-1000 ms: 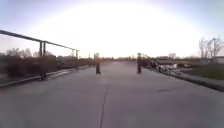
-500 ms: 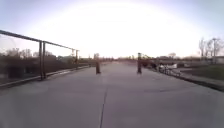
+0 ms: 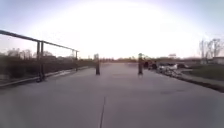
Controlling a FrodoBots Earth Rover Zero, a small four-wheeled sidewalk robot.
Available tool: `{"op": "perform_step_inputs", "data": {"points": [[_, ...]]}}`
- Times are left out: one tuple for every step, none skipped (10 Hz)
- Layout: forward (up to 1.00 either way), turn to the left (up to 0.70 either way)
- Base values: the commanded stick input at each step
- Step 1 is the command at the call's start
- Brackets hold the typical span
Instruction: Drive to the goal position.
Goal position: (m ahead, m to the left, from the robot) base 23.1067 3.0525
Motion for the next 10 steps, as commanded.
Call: {"op": "perform_step_inputs", "data": {"points": [[1.0, 0.01], [1.0, 0.01], [1.0, 0.01], [1.0, 0.01], [1.0, 0.01], [1.0, 0.01], [1.0, 0.01], [1.0, 0.01], [1.0, 0.01], [1.0, 0.01]]}}
